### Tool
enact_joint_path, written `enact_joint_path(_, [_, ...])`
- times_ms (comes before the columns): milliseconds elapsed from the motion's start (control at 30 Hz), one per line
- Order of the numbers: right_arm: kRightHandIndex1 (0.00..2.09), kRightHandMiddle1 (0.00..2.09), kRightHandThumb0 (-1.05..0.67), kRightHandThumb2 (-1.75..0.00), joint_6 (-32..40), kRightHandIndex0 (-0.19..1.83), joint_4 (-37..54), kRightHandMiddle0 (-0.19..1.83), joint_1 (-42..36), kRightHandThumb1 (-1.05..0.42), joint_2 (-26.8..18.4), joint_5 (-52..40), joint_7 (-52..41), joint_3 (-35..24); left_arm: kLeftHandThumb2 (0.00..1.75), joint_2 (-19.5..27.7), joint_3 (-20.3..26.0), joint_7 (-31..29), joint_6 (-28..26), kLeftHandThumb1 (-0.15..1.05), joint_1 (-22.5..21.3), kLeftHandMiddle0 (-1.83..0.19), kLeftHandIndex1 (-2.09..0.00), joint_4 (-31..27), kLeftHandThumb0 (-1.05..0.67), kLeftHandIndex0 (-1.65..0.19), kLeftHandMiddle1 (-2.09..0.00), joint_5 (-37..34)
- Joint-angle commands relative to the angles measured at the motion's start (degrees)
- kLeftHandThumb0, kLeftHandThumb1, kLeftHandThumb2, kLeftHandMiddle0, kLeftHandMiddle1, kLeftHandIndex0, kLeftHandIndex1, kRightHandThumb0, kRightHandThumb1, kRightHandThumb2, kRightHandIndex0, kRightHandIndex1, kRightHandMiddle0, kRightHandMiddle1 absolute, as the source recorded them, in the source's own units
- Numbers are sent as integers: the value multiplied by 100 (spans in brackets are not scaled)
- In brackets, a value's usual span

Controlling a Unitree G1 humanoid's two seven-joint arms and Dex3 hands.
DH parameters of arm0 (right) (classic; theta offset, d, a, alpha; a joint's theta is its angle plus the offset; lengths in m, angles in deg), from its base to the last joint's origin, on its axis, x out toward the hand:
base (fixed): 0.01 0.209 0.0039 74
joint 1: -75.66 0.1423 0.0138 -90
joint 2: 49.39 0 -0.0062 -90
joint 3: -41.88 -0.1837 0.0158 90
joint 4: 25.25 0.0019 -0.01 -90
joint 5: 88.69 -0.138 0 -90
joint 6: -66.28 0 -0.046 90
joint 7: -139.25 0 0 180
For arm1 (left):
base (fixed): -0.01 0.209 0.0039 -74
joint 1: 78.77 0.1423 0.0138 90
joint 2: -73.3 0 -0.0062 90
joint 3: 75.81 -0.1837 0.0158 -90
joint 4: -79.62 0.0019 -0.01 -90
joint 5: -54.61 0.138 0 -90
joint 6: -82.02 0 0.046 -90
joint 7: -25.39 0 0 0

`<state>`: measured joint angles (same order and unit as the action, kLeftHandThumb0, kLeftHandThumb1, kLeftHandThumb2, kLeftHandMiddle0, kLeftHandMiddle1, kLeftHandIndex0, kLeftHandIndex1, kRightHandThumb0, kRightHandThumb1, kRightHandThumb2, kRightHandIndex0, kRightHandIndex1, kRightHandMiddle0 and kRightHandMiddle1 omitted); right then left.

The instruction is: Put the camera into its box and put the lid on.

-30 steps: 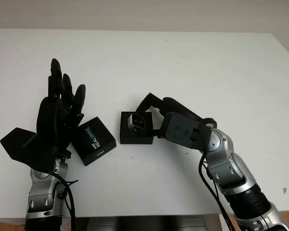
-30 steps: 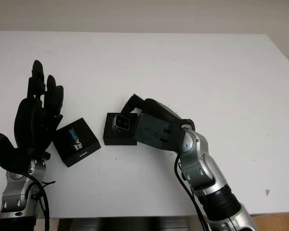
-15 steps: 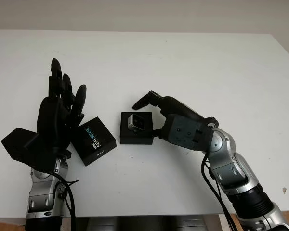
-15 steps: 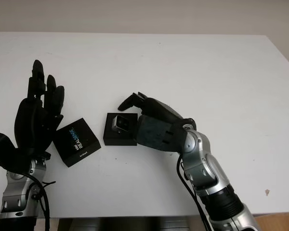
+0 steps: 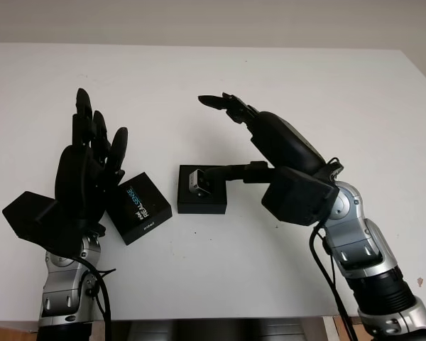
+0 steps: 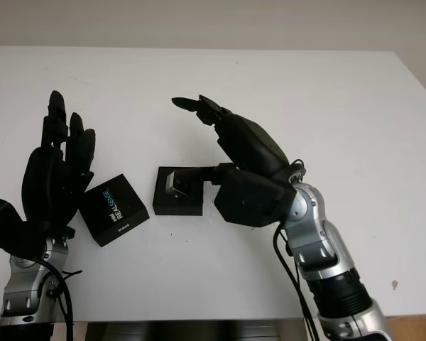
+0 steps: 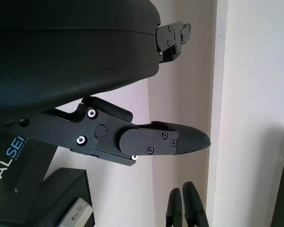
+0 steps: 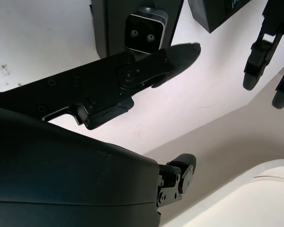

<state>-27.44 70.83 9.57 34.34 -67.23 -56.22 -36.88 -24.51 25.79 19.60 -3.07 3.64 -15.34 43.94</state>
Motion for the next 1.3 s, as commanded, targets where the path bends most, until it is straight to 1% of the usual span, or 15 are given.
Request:
enact_joint_path(0, [12, 47, -67, -9, -336, 11, -80, -1, -163, -104, -104, -15, 47, -31, 34, -21, -16, 53, -37, 105, 57, 18, -2, -151, -61, 18, -3, 41])
enact_joint_path(67, [12, 47, -66, -8, -557, 12, -156, 0, -290, -104, -125, 13, 133, -48, 34, -19, -19, 57, -53, 105, 74, 19, -2, -177, -61, 18, -4, 33])
enact_joint_path(133, [15, 50, -64, -5, -559, 18, -149, 6, -432, -98, -95, 95, 234, -61, 33, -17, -28, 67, -75, 105, 103, 19, -2, -224, -61, 18, -4, 44])
enact_joint_path(267, [18, 56, -61, -4, -710, 27, -357, 13, -603, -93, 20, 411, 720, -12, 34, -53, -34, 77, -120, 105, 126, 19, -2, -297, -60, 19, -4, 7])
enact_joint_path(367, [19, 64, -61, -5, -729, 31, -516, 15, -663, -90, 135, 610, 1038, 30, 34, -64, -37, 67, -89, 105, 135, 19, -2, -286, -60, 18, -5, 13])
enact_joint_path(400, [20, 65, -61, -5, -708, 31, -588, 15, -677, -90, 206, 657, 1143, 50, 34, -66, -34, 56, -67, 105, 130, 19, -2, -260, -60, 19, -5, 8])
enact_joint_path(500, [19, 80, -63, -5, -542, 29, -737, 11, -705, -90, 436, 733, 1324, 113, 34, -61, -28, 42, -76, 105, 152, 19, -3, -267, -60, 18, -5, 4])
enact_joint_path(567, [19, 85, -64, -5, -463, 28, -831, 9, -723, -90, 569, 743, 1412, 147, 34, -61, -26, 49, -80, 105, 155, 19, -3, -258, -60, 18, -5, 18])
enact_joint_path(900, [18, 89, -66, -5, -262, 26, -1155, 8, -643, -90, 1008, 733, 1606, 263, 34, -73, -34, 66, -45, 105, 70, 18, -3, -149, -59, 18, -5, 43])
enact_joint_path(1067, [17, 96, -67, -6, -156, 24, -1105, 6, -626, -91, 1105, 717, 1513, 340, 35, -70, -52, 65, 10, 105, 48, 18, -3, -98, -58, 18, -5, 74])
enact_joint_path(1267, [19, 106, -67, -5, -258, 24, -1116, 4, -667, -90, 1078, 761, 1523, 433, 36, -105, -57, 81, 44, 105, 33, 18, -4, -87, -57, 17, -5, 53])
